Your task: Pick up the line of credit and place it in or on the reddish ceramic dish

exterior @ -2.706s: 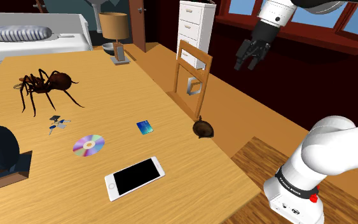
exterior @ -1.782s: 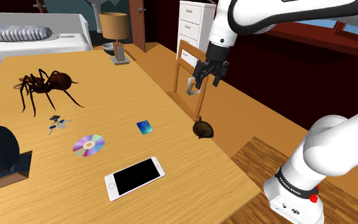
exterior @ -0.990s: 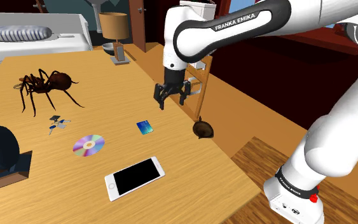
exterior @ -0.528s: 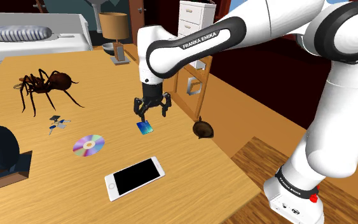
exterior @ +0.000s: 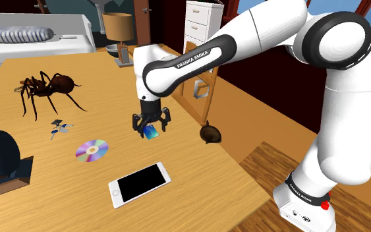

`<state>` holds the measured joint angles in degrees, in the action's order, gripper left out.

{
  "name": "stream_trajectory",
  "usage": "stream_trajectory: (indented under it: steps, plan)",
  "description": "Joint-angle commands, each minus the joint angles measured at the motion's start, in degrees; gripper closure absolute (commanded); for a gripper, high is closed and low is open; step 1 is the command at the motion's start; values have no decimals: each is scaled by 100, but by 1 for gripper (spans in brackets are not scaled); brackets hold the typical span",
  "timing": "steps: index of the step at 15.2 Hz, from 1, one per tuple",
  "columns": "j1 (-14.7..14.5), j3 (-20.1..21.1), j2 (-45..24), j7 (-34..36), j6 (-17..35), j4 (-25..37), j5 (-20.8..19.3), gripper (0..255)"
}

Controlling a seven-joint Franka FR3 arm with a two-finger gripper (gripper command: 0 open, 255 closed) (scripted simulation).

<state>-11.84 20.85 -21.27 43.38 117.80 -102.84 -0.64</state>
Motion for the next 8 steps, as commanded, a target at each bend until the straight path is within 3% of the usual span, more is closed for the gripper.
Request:
stream_trajectory:
  steps: [1,8]
  plan:
    - [-12,-6,-51,11,125,-75,-17,0]
    - [-16,-8,-68,14,165,-98,-23,0]
